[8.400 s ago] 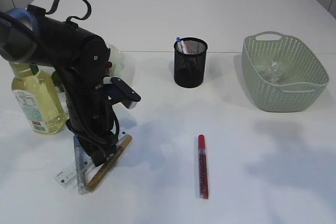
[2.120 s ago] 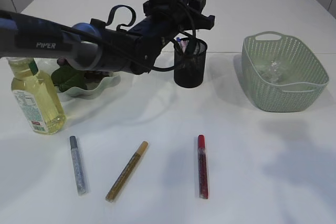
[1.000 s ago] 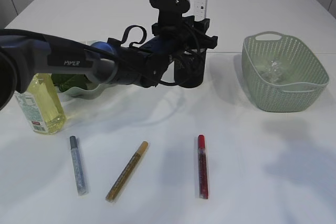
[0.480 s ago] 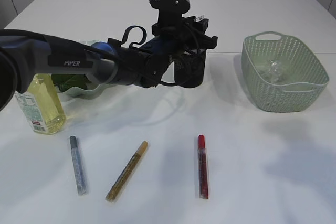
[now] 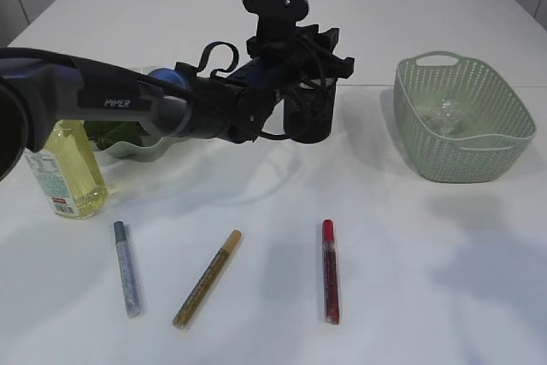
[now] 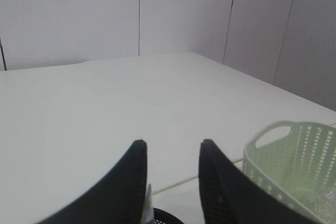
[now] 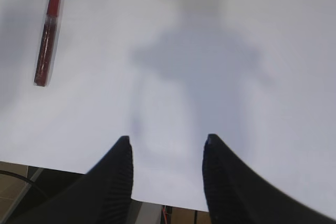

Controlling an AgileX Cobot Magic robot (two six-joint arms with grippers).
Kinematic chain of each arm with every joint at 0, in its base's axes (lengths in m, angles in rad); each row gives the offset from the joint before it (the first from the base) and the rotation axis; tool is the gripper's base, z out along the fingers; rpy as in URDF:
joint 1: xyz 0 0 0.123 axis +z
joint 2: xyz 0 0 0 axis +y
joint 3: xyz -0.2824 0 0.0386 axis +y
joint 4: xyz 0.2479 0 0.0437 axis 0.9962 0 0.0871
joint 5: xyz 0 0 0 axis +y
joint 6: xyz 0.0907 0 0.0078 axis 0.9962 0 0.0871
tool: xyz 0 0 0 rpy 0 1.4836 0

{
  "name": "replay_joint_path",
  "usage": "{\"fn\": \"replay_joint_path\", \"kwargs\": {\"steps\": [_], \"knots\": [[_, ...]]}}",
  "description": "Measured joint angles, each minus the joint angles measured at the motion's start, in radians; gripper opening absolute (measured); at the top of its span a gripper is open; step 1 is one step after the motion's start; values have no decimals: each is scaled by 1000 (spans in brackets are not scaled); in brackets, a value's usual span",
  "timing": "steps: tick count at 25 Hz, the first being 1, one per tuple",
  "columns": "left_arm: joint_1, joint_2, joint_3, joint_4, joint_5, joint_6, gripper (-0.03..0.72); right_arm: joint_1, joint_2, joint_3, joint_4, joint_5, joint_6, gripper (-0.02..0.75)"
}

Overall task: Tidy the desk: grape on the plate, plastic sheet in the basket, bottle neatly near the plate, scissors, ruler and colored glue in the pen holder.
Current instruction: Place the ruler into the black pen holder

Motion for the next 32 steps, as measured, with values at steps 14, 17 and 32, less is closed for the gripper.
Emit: {"fn": "replay_joint_path", "kwargs": {"steps": [14, 17, 32], "knots": [[23, -134, 0, 5, 303, 15, 246, 0, 0, 0, 0, 0, 0, 358], [41, -172, 0, 5, 396, 16, 246, 0, 0, 0, -1, 0, 0, 358], [57, -421, 0, 97, 955, 20, 249, 0, 0, 0, -1, 0, 0, 358]]}}
